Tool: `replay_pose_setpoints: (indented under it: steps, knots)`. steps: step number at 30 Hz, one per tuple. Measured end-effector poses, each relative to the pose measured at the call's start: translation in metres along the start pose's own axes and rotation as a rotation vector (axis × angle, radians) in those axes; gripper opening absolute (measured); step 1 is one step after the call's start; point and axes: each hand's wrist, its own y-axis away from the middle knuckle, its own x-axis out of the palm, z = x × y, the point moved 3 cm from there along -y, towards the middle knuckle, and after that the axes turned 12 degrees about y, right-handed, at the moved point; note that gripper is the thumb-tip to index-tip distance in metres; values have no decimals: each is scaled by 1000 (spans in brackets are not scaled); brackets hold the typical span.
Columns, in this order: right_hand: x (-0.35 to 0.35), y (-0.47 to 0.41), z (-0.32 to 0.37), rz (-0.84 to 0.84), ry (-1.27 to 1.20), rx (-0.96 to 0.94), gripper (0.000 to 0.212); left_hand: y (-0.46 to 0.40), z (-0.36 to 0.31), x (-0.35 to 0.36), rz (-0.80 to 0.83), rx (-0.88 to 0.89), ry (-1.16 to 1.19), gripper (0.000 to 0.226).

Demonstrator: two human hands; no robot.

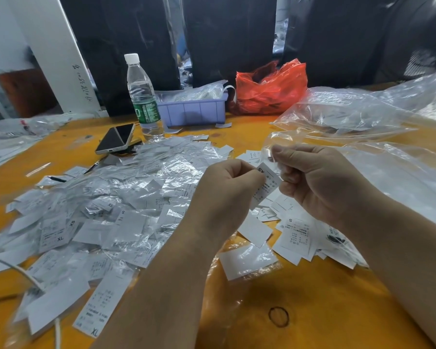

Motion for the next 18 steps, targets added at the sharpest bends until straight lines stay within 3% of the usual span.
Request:
replay_pose_setpoints:
  steps: [6, 18]
  knots:
    - [-1, 0, -1, -9, 39, -4, 15, 1, 1, 1, 31, 3, -26, 15]
    - [1, 1, 0, 63, 125, -5, 8, 0, 0, -6, -84, 68, 1, 14]
